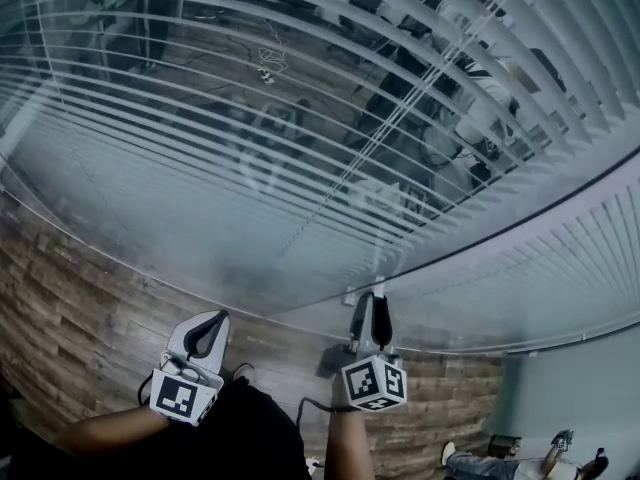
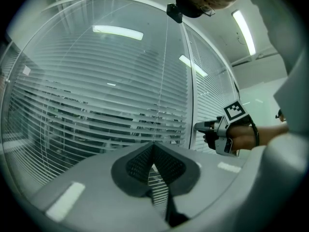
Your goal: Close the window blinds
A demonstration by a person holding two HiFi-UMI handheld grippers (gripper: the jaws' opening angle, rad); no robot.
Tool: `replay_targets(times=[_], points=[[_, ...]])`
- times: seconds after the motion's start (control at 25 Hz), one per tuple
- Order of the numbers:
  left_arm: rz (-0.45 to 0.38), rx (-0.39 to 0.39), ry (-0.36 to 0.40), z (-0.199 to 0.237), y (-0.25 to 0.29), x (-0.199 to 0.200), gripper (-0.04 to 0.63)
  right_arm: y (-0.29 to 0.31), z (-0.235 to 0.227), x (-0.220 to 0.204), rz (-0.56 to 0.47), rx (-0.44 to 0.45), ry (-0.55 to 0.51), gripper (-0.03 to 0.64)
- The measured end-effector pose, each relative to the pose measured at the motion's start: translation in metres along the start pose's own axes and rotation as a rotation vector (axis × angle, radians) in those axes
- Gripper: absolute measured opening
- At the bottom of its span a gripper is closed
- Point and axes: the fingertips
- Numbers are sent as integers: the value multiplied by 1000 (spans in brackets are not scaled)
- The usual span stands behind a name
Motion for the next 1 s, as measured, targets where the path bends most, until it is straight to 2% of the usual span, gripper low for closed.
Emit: replay_targets(times=[0.08,0.16,0.28,0.44,0.52,0.56,0.68,0.84,0.92,1.0], points=[[8,2,1,-1,0,-2,2,0,-1,1,3,3,-23,130],[-3,-5,3,-4,1,1,2,-1,-1,5,15,-13,-160,133],[-16,-12,-7,-4,1,4,2,-6,4,9,34,-42,-456,187],[-9,-10,-1,2,-1,2,2,-4,19,0,90,-50,-887,191],[-9,-14,4,-1,1,2,2,-1,21,-2,114,-57,-1041,176],[-9,-15,4,-2,1,0,2,1,21,-3,127,-64,-1087,169],[-6,-11,1,-2,1,-2,2,4,19,-4,152,-93,-1125,166],[-6,1,-2,-3,-4,0,2,2,16,3,132,-134,-1105,129],[-9,4,-7,-4,-5,2,2,0,14,5,118,-126,-1042,127],[1,16,-9,-3,-8,2,2,-1,12,7,99,-94,-867,127]])
Point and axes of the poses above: the fingertips, and each gripper's own axes: y forward along the fingers, z to its left, x out of its top, and after that the axes turned 15 degrees about -y, right-handed
